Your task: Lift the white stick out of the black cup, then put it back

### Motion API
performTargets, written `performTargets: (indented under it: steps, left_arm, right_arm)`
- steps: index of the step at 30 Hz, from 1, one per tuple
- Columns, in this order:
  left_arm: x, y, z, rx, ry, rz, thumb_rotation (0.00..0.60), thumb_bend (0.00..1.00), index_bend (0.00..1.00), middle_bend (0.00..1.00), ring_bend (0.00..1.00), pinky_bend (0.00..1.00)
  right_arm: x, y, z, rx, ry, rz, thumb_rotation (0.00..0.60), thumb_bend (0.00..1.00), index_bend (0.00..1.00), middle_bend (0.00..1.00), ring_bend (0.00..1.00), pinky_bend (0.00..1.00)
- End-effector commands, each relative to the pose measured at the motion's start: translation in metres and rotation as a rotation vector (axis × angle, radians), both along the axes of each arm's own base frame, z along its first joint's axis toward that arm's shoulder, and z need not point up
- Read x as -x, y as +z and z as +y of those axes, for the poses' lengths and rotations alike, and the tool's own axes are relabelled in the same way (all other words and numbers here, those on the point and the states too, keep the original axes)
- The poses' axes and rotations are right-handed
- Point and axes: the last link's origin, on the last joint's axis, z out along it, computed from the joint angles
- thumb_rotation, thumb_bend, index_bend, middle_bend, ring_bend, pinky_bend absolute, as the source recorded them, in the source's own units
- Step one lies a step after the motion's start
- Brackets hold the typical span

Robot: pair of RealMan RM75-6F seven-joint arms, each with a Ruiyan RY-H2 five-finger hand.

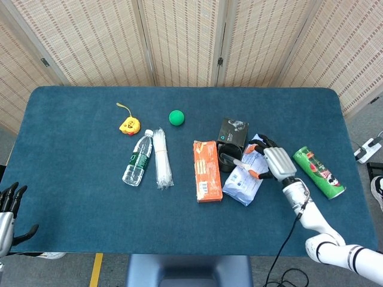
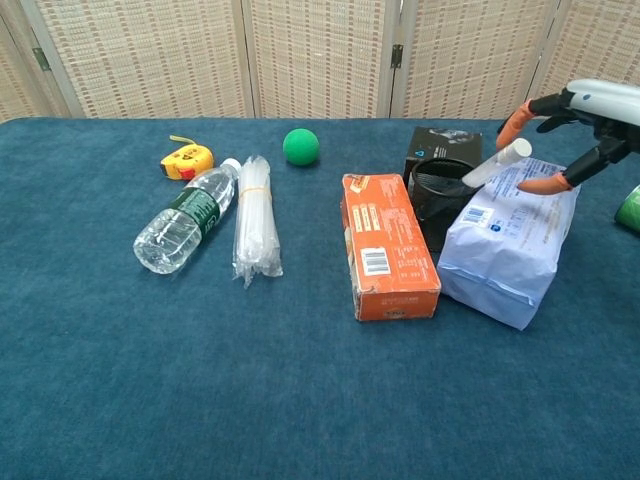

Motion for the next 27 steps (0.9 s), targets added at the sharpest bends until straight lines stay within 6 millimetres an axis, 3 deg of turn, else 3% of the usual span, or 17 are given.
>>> performTargets:
  steps: [1,8,27]
  left_arm:
    - [0.000,0.000,0.000,0.001,0.001,0.000,0.600,0.24,0.05,0.04,0.02,0.06]
    - [0.003,-0.001,-0.001,0.005,0.011,-0.008,0.600,0.24,0.05,0.04,0.02,0.06]
    - [0.006,-0.001,-0.002,0.005,0.019,-0.022,0.600,0.24,0.05,0.04,0.02,0.06]
  right_arm:
    - [-0.008,-0.009,-0.007,-0.009,0.007,-0.005,0.600,0.18,0.38,0.20,0.03,0.13]
    - [-0.015,-0.025,-0.013,-0.026,0.019,0.011,0.600,0.25,0.42,0.22,0.04,0.13]
    - [-0.016,-0.032,-0.021,-0.025,0.014,0.013,0.600,0.32,0.50,0.26,0.05,0.14]
